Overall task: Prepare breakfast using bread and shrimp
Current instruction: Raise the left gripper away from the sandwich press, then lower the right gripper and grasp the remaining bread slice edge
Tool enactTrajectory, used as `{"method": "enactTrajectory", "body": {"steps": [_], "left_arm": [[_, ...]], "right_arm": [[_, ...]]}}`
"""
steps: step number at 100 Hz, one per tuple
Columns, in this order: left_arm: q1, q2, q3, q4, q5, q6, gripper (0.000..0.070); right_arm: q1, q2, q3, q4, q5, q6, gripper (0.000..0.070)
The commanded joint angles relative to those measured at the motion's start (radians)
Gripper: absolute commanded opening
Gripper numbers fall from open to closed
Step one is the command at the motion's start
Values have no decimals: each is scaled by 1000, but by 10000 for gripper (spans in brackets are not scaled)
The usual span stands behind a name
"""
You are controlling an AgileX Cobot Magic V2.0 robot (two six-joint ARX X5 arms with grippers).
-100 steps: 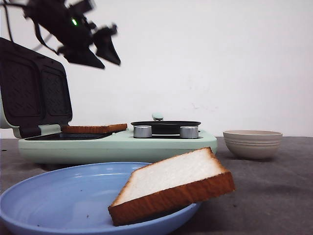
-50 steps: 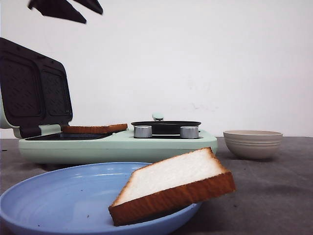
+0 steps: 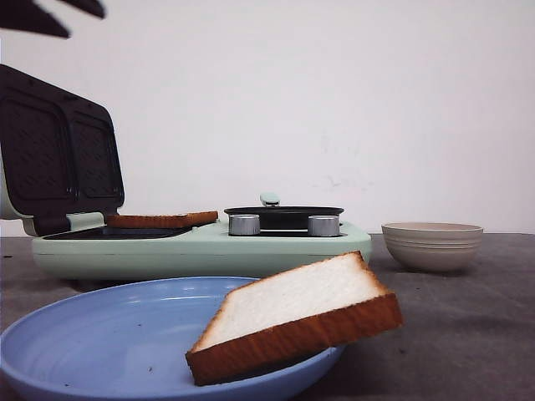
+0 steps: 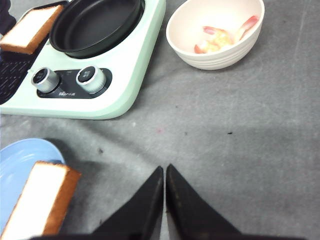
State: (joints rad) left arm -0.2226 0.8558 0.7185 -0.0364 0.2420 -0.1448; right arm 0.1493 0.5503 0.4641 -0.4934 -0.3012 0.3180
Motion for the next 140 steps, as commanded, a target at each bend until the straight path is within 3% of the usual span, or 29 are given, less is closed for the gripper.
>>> {"method": "enactTrajectory", "body": {"steps": [1, 28, 55, 59, 68, 73, 106, 140], "left_arm": [[3, -48, -38, -14, -8, -29, 268], [6, -285, -203, -150, -18, -76, 268], [6, -437, -224, -365, -40, -73, 270], [6, -448, -224, -391, -43, -69, 271], [6, -465, -224, -443, -43, -53, 271], [6, -470, -224, -464, -43, -50, 272], [6, -471, -224, -467, -43, -53, 272], [6, -471, -224, -468, -43, -54, 272]], "right_arm": [[1, 4, 9, -6, -17, -11, 0], [21, 57, 9, -28, -100, 51, 0], [103, 206, 8, -15, -212, 118, 17], [127, 233, 8, -6, -219, 124, 59], [190, 294, 8, 23, -222, 157, 234], [229, 326, 8, 48, -222, 179, 278], [454, 525, 8, 278, -211, 314, 279], [503, 602, 8, 323, -197, 325, 279]]}}
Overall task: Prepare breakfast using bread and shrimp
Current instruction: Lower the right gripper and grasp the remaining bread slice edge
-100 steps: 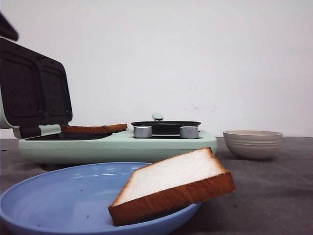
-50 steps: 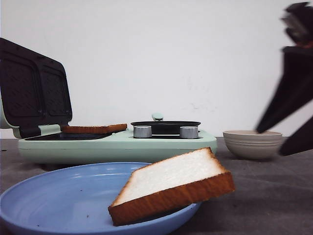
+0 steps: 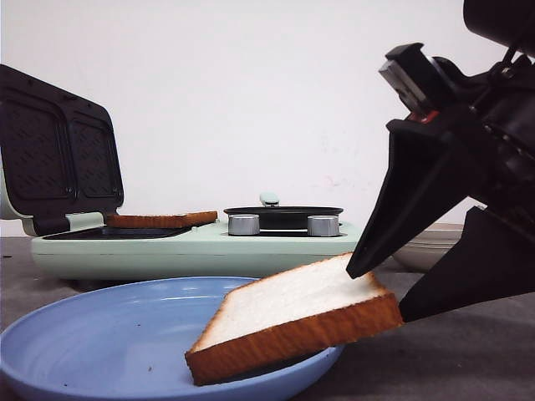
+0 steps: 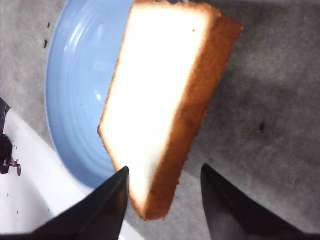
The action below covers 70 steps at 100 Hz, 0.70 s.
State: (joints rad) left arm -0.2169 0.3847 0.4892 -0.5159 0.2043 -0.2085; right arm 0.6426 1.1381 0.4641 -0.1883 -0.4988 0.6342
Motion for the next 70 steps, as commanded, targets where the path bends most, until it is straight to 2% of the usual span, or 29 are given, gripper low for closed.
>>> {"method": "enactTrajectory", "body": {"steps": [1, 22, 41, 70], "left_arm": [[0, 0, 5, 11, -5, 10, 271], [0, 0, 5, 11, -5, 10, 271], [0, 0, 5, 11, -5, 12, 271], [0, 0, 5, 6, -5, 13, 271]], "right_arm": [[10, 14, 8, 19, 1, 9, 279], [10, 56, 8, 30, -3, 8, 279], [12, 115, 8, 83, -54, 10, 279], [34, 136, 8, 114, -77, 21, 274]]}}
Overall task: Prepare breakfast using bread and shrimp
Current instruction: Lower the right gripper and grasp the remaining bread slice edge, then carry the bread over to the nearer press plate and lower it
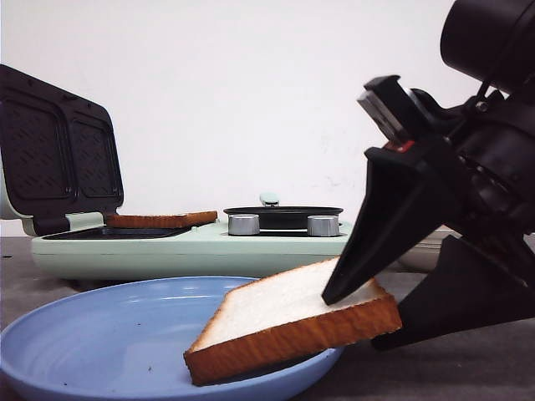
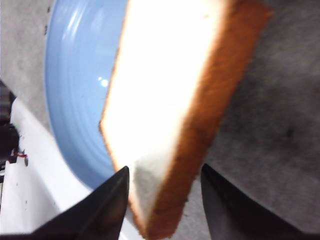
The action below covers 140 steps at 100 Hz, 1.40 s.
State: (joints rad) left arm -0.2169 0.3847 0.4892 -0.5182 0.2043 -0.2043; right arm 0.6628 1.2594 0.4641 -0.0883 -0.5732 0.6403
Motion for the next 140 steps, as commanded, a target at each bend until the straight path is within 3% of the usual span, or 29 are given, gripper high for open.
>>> {"method": "enactTrajectory", "body": {"steps": [1, 10, 24, 32, 61, 89, 140], "left_arm": [[0, 0, 5, 8, -5, 9, 271], [0, 0, 5, 8, -5, 9, 271], [0, 0, 5, 8, -5, 9, 271], [0, 0, 5, 8, -5, 9, 271], [0, 0, 5, 8, -5, 9, 271], [0, 0, 5, 8, -5, 9, 271], [0, 0, 5, 9, -5, 9, 271]], "right_arm": [[15, 15, 8, 14, -3, 16, 270], [21, 15, 8, 14, -2, 16, 177], [24, 15, 8, 14, 2, 15, 92], [24, 14, 8, 14, 2, 14, 1], [24, -1, 8, 65, -3, 8, 0], [21, -54, 36, 136, -24, 58, 0], [16, 31, 380, 95, -40, 70, 0]]}}
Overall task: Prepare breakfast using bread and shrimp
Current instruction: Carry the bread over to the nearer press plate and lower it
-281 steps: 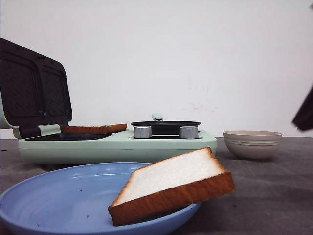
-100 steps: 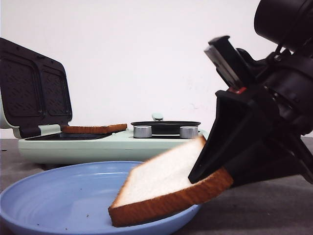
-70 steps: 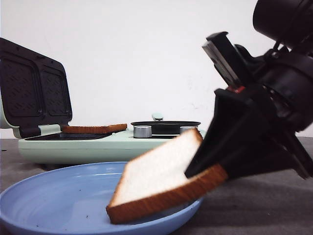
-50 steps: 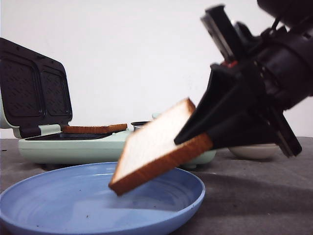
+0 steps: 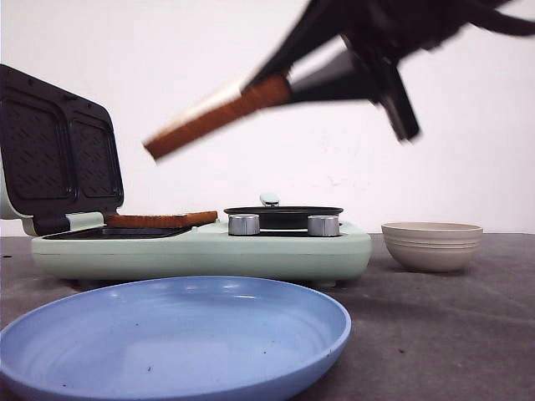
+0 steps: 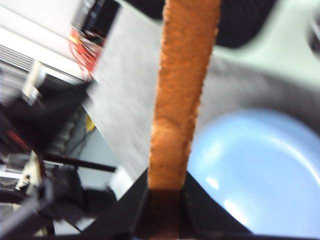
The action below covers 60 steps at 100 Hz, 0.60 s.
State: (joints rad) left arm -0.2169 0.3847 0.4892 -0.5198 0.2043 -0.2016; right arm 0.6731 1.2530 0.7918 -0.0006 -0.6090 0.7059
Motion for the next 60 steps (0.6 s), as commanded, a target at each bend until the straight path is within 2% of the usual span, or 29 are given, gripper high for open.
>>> {"method": "enactTrajectory", "body": {"steps": [1, 36, 60], "left_arm": [[0, 0, 5, 10, -5, 6, 271], [0, 0, 5, 11, -6, 6, 271], [0, 0, 5, 11, -6, 6, 271]], "right_arm": [[5, 43, 60, 7, -5, 4, 0], [13, 344, 327, 7, -53, 15, 0], [26, 550, 466, 24, -72, 74, 0]]}}
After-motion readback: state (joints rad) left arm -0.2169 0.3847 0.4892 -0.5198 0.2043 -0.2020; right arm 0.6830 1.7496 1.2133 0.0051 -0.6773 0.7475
